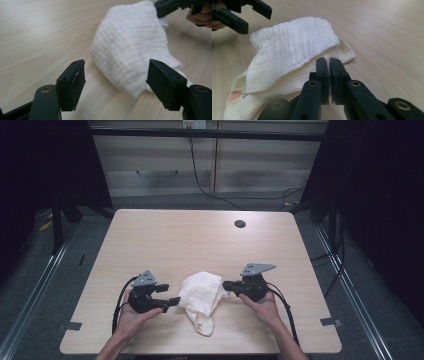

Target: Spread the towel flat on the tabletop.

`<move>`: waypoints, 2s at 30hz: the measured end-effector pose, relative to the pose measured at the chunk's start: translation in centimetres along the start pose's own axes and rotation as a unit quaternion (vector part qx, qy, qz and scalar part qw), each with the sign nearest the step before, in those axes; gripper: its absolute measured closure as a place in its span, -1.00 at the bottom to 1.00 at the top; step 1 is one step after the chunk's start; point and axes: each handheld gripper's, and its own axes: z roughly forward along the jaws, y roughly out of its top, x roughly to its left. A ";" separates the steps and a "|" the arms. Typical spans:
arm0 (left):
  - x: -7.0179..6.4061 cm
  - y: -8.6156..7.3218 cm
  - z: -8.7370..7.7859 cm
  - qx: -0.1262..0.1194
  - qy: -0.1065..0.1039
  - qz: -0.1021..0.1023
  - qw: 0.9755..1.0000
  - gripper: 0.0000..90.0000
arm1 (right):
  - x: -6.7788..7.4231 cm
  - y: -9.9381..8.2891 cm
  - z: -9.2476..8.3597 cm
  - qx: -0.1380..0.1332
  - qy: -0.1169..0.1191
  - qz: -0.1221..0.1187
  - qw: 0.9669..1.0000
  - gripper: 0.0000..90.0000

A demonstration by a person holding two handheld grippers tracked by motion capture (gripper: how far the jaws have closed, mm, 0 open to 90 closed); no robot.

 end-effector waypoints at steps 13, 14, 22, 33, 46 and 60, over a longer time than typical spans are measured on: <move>2.2 -0.4 -0.8 -0.011 0.046 -0.036 0.998 -0.36 | 0.4 7.2 -4.6 -0.060 -0.011 -0.023 0.998 0.92; 2.2 -0.4 -0.8 -0.011 0.048 -0.036 0.998 -0.36 | 0.3 7.9 -5.0 -0.068 -0.012 -0.024 0.997 0.92; 2.1 -0.5 -0.7 -0.016 0.051 -0.036 0.998 -0.35 | -0.2 11.6 -6.6 -0.085 -0.029 -0.037 0.995 0.92; 2.3 -0.5 -0.7 -0.021 0.051 -0.038 0.998 -0.35 | 1.4 16.2 -9.8 -0.129 -0.039 -0.075 0.988 0.92; 2.1 -0.5 -0.3 -0.009 0.047 -0.034 0.998 -0.34 | 0.4 8.1 -5.6 -0.060 -0.028 -0.032 0.997 0.92; 1.5 -0.4 0.3 -0.003 0.028 -0.026 0.999 -0.12 | -0.1 -1.2 -3.2 0.020 -0.030 0.021 0.999 0.92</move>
